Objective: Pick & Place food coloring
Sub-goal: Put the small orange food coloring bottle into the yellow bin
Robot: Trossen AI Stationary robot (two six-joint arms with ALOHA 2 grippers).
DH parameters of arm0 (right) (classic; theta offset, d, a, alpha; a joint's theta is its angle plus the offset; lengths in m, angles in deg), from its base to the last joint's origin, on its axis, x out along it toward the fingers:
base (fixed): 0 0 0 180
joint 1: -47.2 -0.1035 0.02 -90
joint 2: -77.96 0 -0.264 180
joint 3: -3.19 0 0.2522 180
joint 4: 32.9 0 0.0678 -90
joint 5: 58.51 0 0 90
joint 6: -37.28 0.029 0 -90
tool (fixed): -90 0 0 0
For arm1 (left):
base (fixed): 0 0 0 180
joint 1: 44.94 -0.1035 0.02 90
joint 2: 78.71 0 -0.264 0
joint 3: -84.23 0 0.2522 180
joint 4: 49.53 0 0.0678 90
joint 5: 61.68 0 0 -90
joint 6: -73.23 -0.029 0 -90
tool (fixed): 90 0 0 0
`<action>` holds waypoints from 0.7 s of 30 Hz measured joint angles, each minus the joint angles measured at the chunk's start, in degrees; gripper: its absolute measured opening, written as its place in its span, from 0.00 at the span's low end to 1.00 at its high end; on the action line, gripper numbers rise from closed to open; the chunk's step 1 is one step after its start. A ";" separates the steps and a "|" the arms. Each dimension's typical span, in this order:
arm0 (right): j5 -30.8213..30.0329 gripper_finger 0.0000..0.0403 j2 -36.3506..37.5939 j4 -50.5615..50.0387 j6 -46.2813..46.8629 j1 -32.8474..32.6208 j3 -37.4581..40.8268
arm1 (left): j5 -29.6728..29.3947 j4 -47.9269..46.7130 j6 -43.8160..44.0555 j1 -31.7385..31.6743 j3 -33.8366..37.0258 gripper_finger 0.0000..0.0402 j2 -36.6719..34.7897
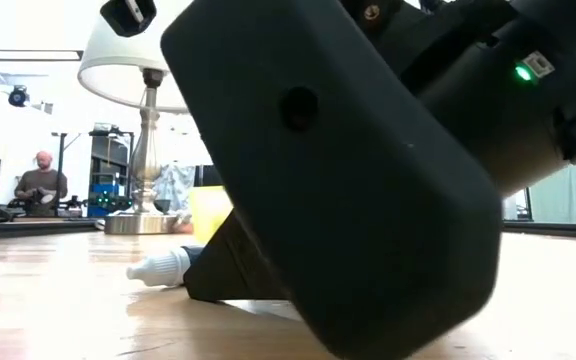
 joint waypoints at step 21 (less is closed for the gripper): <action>3.59 0.49 0.52 -0.77 0.65 1.45 -1.03 | 0.00 -0.02 -0.33 -0.01 0.00 0.00 0.29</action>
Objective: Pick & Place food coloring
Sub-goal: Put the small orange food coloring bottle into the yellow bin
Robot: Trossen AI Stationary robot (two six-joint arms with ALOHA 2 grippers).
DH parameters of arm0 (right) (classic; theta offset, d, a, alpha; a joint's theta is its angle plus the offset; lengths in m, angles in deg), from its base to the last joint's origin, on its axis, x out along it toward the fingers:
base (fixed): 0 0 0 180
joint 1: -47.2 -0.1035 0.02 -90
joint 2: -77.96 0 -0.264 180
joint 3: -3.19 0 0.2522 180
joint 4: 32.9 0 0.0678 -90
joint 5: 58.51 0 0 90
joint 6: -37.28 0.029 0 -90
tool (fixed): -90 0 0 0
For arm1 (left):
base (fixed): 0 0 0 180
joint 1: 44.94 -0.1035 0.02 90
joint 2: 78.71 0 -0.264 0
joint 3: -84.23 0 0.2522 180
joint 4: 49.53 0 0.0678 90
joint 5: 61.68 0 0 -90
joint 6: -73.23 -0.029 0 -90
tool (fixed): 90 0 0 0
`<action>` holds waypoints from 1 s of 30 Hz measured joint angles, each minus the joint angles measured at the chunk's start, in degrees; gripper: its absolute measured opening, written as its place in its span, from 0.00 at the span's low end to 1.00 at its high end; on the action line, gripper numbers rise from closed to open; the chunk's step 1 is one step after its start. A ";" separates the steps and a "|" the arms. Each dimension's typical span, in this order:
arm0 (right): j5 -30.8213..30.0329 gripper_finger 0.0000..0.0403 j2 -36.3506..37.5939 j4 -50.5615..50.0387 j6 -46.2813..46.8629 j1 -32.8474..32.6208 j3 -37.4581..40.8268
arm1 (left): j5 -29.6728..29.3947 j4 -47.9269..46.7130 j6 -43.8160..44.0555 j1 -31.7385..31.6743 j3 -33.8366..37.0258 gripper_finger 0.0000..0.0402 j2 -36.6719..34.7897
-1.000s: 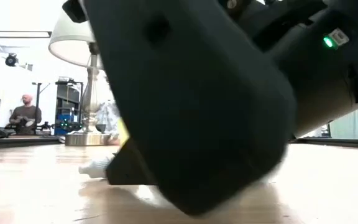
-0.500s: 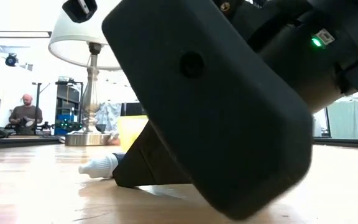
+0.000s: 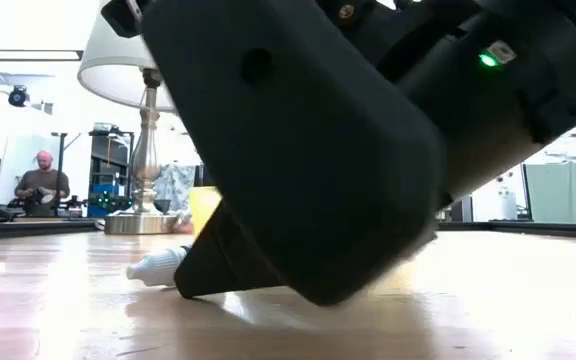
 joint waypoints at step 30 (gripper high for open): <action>4.19 0.49 0.11 -1.08 5.46 -1.47 -0.69 | 0.00 0.04 0.09 0.00 0.00 0.00 0.61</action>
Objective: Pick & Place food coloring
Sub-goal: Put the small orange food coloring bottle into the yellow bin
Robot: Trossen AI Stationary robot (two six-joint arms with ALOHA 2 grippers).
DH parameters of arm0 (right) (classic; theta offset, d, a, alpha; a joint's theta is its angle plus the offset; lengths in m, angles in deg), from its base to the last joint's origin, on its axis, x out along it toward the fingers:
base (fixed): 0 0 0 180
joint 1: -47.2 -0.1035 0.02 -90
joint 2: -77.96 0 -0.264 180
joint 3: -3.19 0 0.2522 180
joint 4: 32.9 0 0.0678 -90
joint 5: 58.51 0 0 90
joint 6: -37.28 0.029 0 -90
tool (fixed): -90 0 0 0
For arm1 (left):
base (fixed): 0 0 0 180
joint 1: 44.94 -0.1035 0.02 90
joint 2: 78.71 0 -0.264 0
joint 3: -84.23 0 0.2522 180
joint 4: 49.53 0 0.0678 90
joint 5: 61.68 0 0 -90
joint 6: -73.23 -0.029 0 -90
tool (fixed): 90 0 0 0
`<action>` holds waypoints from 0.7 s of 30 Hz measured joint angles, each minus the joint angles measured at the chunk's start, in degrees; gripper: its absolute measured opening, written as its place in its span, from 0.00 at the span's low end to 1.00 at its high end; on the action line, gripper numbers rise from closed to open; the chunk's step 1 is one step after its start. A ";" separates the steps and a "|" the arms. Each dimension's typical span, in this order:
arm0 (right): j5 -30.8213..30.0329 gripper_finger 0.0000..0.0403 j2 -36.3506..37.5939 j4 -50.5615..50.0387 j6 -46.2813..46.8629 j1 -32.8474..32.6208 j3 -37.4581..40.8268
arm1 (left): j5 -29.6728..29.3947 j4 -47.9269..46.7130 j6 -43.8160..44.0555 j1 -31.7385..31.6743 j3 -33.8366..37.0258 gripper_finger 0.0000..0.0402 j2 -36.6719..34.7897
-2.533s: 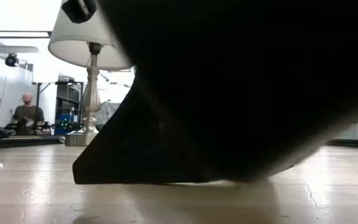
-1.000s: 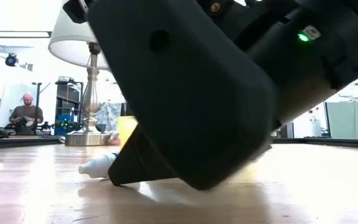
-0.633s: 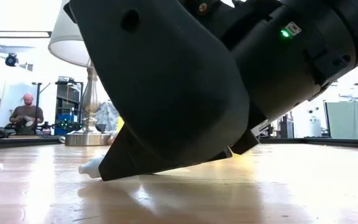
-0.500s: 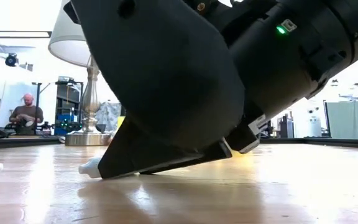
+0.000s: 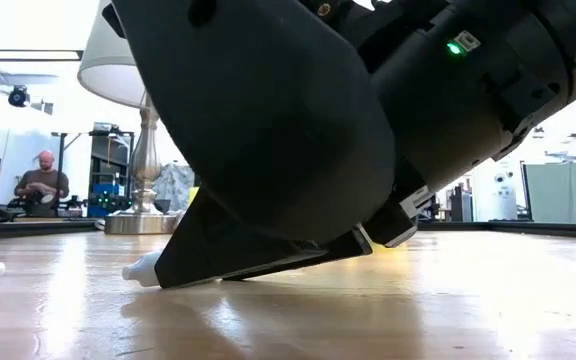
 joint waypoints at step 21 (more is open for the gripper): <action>-0.27 0.61 0.11 -0.21 1.80 -1.73 -0.02 | -0.01 0.00 0.09 0.01 0.00 0.00 0.00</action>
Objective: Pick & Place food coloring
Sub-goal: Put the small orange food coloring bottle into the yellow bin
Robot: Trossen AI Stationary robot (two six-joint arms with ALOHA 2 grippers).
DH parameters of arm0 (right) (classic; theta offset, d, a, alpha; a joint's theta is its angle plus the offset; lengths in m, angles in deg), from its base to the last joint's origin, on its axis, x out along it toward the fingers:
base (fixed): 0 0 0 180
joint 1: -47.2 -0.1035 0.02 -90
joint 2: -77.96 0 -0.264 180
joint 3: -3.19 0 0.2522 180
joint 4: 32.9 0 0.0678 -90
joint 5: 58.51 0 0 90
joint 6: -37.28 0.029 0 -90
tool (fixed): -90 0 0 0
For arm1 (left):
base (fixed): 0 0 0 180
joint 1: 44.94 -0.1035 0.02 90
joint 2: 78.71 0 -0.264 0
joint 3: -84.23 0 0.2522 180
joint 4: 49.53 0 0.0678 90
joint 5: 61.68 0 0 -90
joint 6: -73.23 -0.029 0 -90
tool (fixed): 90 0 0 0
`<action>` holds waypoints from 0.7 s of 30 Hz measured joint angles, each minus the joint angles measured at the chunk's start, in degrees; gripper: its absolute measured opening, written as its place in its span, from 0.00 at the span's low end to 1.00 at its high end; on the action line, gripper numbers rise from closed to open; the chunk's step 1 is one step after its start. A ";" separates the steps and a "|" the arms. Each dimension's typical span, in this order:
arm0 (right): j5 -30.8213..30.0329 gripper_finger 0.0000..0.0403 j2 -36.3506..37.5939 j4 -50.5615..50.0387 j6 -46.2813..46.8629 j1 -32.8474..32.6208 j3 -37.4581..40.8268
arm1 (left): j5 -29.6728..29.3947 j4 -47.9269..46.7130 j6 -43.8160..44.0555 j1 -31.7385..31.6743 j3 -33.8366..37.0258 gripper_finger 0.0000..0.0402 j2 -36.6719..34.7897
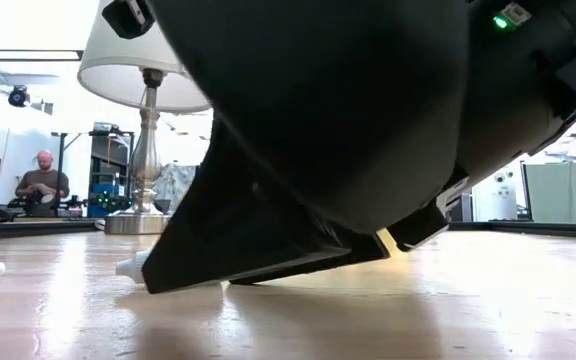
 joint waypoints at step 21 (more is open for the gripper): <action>-2.65 0.74 0.01 0.78 -8.41 1.69 0.02 | -0.02 0.02 0.00 -0.01 0.00 0.00 0.00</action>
